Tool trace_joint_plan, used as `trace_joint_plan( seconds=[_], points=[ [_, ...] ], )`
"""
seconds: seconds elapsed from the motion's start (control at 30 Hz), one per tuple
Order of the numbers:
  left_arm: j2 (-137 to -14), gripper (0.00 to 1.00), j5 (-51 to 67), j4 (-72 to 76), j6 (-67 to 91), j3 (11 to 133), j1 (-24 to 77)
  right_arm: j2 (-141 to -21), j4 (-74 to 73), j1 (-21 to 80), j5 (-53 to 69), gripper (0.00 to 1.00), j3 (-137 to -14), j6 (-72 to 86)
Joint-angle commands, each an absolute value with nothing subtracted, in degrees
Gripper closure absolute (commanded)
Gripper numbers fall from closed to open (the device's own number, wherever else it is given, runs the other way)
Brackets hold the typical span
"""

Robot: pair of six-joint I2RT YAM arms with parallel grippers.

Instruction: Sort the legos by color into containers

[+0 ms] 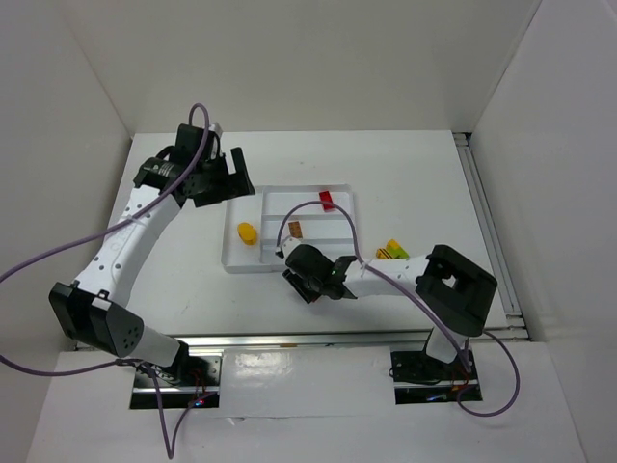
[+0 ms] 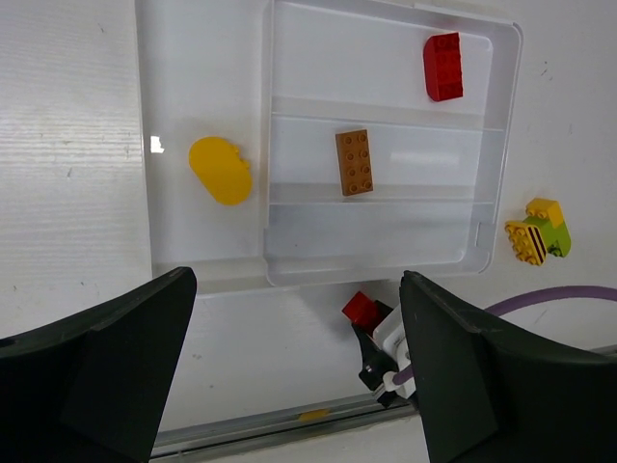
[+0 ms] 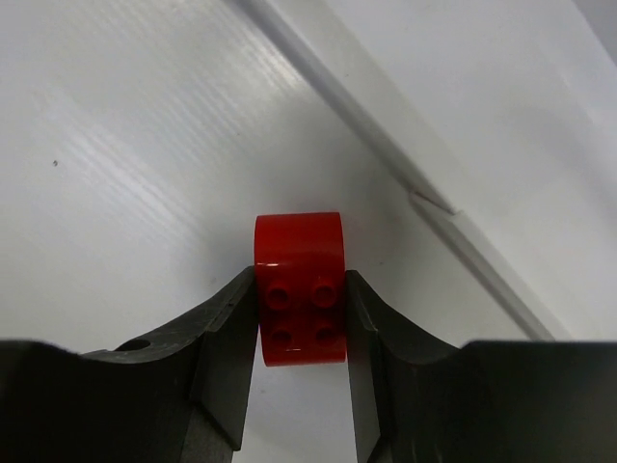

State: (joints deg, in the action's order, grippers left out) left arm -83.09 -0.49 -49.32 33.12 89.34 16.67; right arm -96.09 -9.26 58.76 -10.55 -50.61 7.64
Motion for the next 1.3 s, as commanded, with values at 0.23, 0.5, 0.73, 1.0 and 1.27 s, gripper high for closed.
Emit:
trace_joint_plan(
  seconds=[0.23, 0.5, 0.73, 1.0, 1.27],
  points=[
    [-85.3, 0.02, -2.5, -48.8, 33.1, 93.3, 16.8, -86.8, -15.2, 62.0, -15.1, 0.62, -50.7, 8.7],
    [-87.8, 0.01, -3.0, -49.3, 33.1, 96.6, 16.8, -79.5, -23.5, 62.0, -21.8, 0.63, -54.9, 11.6],
    [-88.9, 0.01, -5.9, -50.0, 33.1, 97.8, 16.8, -78.3, -25.6, 57.1, -24.5, 0.63, -57.1, 11.6],
    [-88.4, 0.01, -6.5, -50.5, 33.1, 97.3, 15.7, -79.3, -22.6, 49.4, -15.5, 0.63, -60.5, 13.3],
    [-87.2, 0.01, -5.8, -50.5, 33.1, 95.0, 15.7, -85.0, -23.4, 41.8, -11.3, 0.63, -69.3, 16.0]
  ],
)
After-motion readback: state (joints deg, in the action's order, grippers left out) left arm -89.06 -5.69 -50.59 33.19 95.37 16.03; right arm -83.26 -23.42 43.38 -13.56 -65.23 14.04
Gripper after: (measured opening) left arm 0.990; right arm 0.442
